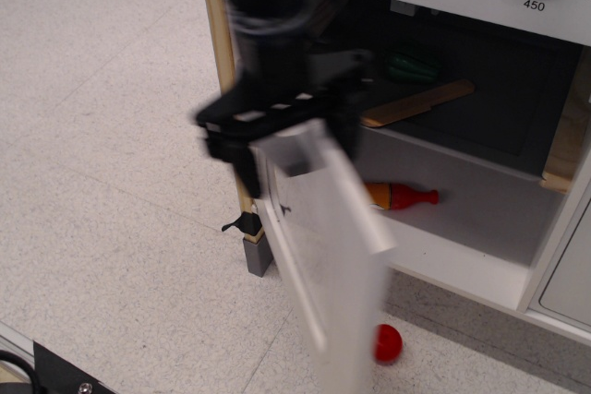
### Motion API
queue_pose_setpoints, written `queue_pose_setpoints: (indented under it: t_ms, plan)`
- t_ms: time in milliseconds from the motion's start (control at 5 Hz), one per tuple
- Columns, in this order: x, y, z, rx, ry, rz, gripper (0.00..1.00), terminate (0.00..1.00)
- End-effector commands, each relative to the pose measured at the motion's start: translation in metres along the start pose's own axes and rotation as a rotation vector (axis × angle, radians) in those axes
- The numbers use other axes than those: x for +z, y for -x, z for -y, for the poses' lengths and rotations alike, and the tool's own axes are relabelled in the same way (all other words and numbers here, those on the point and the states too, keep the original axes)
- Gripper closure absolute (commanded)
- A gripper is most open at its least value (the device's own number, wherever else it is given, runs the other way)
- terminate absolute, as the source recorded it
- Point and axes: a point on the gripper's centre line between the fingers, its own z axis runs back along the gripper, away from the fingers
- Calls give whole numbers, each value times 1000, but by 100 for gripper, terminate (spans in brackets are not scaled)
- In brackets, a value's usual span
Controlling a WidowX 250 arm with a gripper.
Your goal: Open oven
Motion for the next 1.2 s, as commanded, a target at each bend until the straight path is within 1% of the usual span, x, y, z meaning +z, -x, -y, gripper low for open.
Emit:
queue_pose_setpoints:
  t_ms: [0,200,400,600,800,1000]
  plan:
    - [26,-52,-43,-340,-111,49,0,0]
    - [30,-64,-57,-475,-141,76,0,0]
    - [31,-77,-69,-555,-161,89,0,0]
    - [31,-87,-75,-606,-162,72,0,0]
    - [34,-93,-72,-620,-140,100,0,0]
    - [46,-83,-56,-580,-86,110,0,0]
